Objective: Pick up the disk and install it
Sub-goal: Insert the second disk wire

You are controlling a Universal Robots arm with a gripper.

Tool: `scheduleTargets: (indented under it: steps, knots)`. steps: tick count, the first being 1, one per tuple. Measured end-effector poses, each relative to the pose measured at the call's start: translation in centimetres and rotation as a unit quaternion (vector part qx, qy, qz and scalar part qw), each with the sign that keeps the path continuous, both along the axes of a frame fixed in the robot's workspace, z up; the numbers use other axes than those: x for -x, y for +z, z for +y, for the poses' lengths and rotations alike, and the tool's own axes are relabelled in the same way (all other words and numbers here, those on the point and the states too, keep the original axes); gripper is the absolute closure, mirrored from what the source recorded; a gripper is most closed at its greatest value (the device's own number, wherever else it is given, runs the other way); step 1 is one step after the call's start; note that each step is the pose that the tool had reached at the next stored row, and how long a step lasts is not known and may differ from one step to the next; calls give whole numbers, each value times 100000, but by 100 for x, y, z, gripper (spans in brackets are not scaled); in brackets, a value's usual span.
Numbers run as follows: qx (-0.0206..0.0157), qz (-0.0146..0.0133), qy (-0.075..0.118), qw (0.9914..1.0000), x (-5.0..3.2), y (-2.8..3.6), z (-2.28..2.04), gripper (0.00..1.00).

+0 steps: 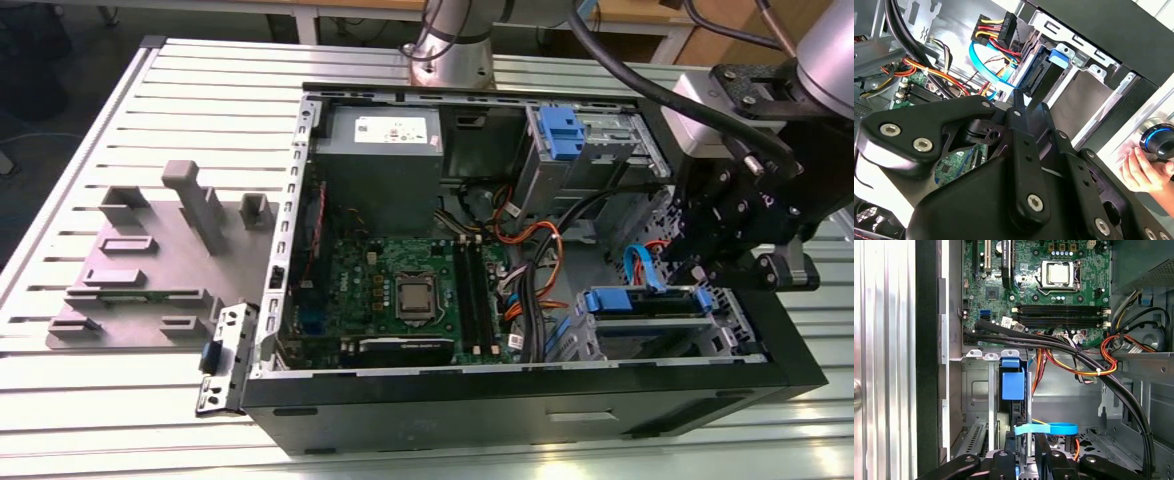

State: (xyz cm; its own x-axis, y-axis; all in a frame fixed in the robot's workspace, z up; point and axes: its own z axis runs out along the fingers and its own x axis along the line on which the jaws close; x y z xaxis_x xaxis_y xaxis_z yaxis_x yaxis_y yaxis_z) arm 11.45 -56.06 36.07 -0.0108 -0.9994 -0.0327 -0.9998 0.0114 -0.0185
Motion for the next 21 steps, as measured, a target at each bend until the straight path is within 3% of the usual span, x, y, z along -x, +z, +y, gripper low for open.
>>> scheduleTargets:
  steps: [9, 14, 21]
  knots:
    - [2, -1, 2, 100000, -2, 0, 3, 70]
    - [2, -1, 2, 100000, -1, 39, 3, 70]
    - [5, 0, 0, 100000, -1, 45, 3, 70]
